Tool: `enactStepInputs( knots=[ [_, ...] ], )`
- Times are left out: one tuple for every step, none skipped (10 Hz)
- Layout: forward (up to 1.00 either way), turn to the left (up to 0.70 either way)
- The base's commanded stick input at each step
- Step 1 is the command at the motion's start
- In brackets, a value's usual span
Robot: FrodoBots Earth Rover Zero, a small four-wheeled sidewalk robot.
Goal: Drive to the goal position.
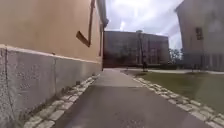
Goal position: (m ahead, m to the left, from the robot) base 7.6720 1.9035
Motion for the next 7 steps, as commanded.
enactStepInputs(
  knots=[
    [0.70,0.04],
    [0.70,0.04],
    [0.70,0.04],
    [0.70,0.04],
    [0.70,0.04],
    [0.70,-0.08],
    [0.70,-0.31]
  ],
)
